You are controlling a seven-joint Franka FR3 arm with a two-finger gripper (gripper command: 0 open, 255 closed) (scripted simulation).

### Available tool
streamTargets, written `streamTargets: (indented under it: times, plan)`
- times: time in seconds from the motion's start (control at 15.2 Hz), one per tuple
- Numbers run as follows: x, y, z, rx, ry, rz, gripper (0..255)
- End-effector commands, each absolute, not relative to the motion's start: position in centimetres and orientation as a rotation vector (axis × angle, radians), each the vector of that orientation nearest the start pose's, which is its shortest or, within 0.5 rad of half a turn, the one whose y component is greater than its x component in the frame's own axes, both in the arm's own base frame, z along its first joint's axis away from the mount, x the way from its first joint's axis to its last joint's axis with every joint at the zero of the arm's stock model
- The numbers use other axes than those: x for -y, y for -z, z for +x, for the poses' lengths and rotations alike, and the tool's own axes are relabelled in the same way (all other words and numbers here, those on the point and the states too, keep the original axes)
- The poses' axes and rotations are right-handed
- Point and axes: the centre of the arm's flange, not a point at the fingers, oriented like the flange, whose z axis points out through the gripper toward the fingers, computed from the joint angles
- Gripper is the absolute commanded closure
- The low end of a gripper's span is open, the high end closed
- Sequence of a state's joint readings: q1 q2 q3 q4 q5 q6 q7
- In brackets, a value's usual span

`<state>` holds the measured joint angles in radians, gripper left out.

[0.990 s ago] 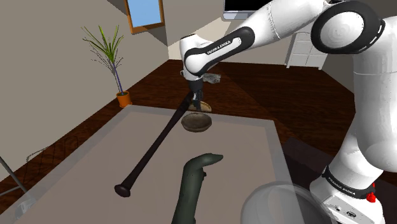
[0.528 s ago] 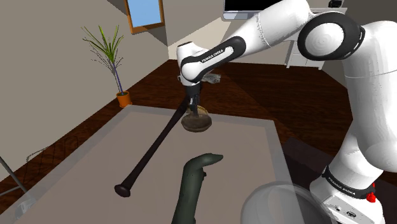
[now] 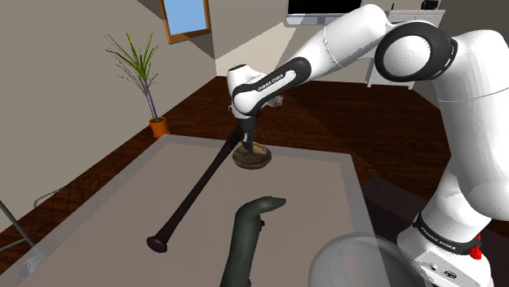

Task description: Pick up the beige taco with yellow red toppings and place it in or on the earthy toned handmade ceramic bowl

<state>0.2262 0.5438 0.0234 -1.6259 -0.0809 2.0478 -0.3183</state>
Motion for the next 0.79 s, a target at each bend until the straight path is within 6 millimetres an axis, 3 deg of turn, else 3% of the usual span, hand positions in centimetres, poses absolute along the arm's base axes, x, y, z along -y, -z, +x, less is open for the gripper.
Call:
streamTargets:
  times: [0.0,0.33,0.4,0.73]
  plan:
    - [-15.99,-29.48,65.29,0.953,-0.196,-3.043,255]
    - [-15.99,-29.48,65.29,0.953,-0.196,-3.043,255]
    - [-15.99,-29.48,65.29,0.953,-0.196,-3.043,0]
    - [-15.99,-29.48,65.29,0.953,-0.196,-3.043,0]
